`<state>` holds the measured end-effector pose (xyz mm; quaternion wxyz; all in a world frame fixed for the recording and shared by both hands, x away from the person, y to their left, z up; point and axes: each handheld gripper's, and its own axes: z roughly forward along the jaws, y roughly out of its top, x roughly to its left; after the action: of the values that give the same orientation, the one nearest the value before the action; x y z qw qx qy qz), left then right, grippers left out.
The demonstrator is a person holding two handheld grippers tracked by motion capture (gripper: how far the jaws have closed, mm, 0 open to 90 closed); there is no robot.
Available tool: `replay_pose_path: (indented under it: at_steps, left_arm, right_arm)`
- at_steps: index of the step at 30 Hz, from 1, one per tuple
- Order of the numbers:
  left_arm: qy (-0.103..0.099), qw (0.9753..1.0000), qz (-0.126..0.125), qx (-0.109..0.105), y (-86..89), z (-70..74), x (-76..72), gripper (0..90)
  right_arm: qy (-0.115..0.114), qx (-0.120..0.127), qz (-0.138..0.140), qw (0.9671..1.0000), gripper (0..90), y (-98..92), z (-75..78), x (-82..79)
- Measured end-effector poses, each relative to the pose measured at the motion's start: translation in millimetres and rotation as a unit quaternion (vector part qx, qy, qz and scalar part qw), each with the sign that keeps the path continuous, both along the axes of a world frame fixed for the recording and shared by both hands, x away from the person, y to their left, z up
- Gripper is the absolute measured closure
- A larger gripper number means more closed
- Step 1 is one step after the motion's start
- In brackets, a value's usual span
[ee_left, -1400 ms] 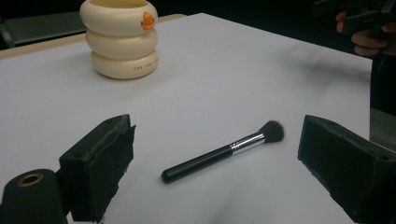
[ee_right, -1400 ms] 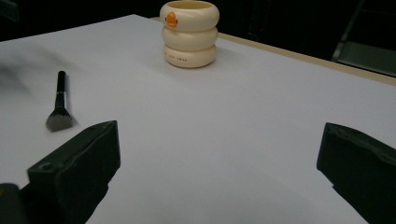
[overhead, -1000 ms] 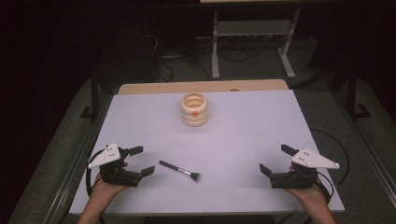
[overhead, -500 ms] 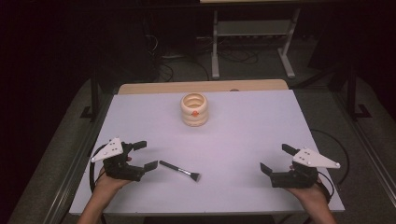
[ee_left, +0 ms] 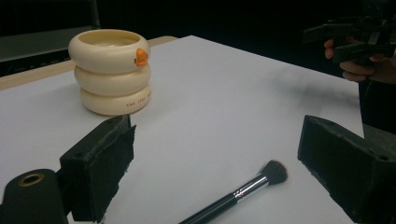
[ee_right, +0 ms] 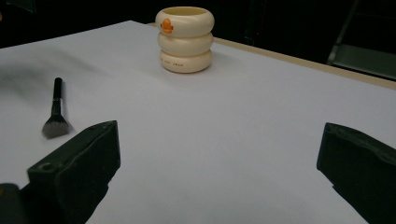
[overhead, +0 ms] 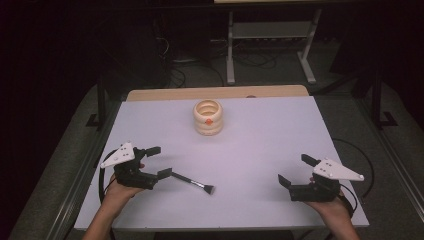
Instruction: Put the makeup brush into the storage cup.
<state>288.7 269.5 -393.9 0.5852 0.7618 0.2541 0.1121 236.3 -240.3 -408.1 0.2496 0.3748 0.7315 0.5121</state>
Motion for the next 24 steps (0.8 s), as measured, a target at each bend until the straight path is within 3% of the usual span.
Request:
replay_pose_path:
  at_steps: [12, 24]
  left_arm:
    - [-0.003, 0.9999, -0.014, 0.005, -6.7, 3.1, 7.5, 9.9]
    - [-0.002, 0.9998, -0.021, -0.003, -12.5, 3.8, 14.9, 10.0]
  right_arm:
    - [0.0, 0.002, 0.001, 1.0, 0.0, 0.5, 0.3, 0.6]
    - [-0.002, 0.002, 0.0, 1.0, 0.0, 1.8, 0.6, 0.8]
